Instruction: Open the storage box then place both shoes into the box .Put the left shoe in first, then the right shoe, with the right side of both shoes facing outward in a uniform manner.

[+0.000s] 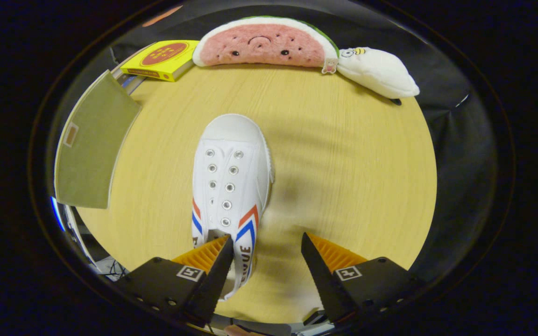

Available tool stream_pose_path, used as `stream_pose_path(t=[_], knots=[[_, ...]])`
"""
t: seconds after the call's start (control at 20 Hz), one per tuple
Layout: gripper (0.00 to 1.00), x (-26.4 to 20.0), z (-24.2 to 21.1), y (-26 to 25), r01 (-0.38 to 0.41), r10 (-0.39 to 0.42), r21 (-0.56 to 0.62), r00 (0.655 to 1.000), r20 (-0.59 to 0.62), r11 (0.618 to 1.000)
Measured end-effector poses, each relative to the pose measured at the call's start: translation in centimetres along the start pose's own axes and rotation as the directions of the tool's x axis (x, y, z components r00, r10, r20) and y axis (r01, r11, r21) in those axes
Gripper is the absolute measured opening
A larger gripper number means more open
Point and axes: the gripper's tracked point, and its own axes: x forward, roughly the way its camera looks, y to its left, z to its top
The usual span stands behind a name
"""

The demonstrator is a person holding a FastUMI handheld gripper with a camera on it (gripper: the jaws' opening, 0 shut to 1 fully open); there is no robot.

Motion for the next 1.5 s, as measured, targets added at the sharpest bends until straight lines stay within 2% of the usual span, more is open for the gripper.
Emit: stream_pose_path(t=[0.2,0.3,0.35,0.4,0.5,0.6,0.8,1.1,1.3,1.5], knots=[[0.4,0.7,-0.1,1.7,-0.114,0.116,0.064,0.993,-0.025,0.991],[0.18,0.5,0.0,1.8,-0.132,0.134,0.066,0.991,-0.017,0.989],[0.17,0.5,-0.1,1.4,-0.137,0.138,0.079,0.99,-0.012,0.987],[0.04,0.7,0.0,1.6,-0.157,0.159,0.101,0.987,-0.014,0.982],[0.03,0.4,0.1,1.5,-0.206,0.207,0.117,0.978,0.006,0.971],[0.0,0.4,0.0,1.0,-0.217,0.215,0.088,0.976,0.026,0.972],[0.0,-0.8,-0.7,1.0,-0.243,0.239,0.132,0.97,0.045,0.961],[0.0,-7.8,-0.7,3.2,-0.255,0.228,0.189,0.962,0.153,0.948],[0.0,-14.3,0.7,7.8,-0.251,0.199,0.226,0.953,0.23,0.941],[0.0,-19.6,3.4,15.1,-0.252,0.183,0.21,0.937,0.299,0.945]])
